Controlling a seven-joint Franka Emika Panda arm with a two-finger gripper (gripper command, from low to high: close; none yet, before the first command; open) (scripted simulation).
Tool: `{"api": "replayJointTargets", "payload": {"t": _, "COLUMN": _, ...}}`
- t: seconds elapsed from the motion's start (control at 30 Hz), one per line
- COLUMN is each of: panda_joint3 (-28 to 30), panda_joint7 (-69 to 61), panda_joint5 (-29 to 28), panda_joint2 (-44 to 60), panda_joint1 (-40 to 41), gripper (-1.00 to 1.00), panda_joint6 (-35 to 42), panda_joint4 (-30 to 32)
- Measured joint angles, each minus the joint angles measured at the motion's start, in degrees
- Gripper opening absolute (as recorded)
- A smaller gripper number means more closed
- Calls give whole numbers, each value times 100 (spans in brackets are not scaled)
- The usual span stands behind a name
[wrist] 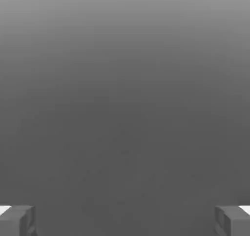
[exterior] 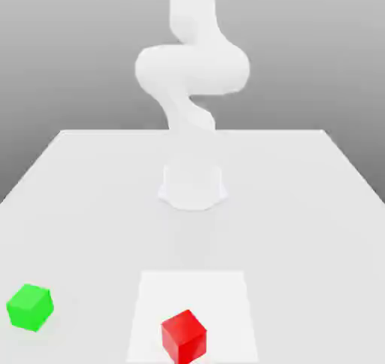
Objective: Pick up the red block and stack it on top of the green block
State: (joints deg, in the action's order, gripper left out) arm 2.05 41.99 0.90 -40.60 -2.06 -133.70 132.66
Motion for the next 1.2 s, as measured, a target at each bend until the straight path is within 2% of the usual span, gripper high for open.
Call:
{"api": "replayJointTargets", "payload": {"t": 0.27, "panda_joint3": 562, "panda_joint7": -1307, "panda_joint5": 374, "panda_joint2": 1703, "panda_joint1": -550, "gripper": 0, "panda_joint6": -619, "panda_joint4": 286}}
{"api": "replayJointTargets", "payload": {"t": 0.47, "panda_joint3": 751, "panda_joint7": -2281, "panda_joint5": 670, "panda_joint2": 2958, "panda_joint1": -740, "gripper": 0, "panda_joint6": -1070, "panda_joint4": 494}}
{"api": "replayJointTargets", "payload": {"t": 0.67, "panda_joint3": 776, "panda_joint7": -3094, "panda_joint5": 741, "panda_joint2": 4184, "panda_joint1": -775, "gripper": 0, "panda_joint6": -1538, "panda_joint4": 709}}
{"api": "replayJointTargets", "payload": {"t": 0.83, "panda_joint3": 799, "panda_joint7": -3519, "panda_joint5": 479, "panda_joint2": 5157, "panda_joint1": -726, "gripper": 0, "panda_joint6": -1967, "panda_joint4": 882}}
{"api": "replayJointTargets", "payload": {"t": 1.0, "panda_joint3": 537, "panda_joint7": -3819, "panda_joint5": 745, "panda_joint2": 6186, "panda_joint1": -518, "gripper": 0, "panda_joint6": -2762, "panda_joint4": 767}}
{"api": "replayJointTargets", "payload": {"t": 1.03, "panda_joint3": 496, "panda_joint7": -3845, "panda_joint5": 777, "panda_joint2": 6291, "panda_joint1": -483, "gripper": -100, "panda_joint6": -2849, "panda_joint4": 751}}
{"api": "replayJointTargets", "payload": {"t": 1.2, "panda_joint3": 494, "panda_joint7": -3840, "panda_joint5": 773, "panda_joint2": 6291, "panda_joint1": -481, "gripper": -100, "panda_joint6": -2837, "panda_joint4": 751}}
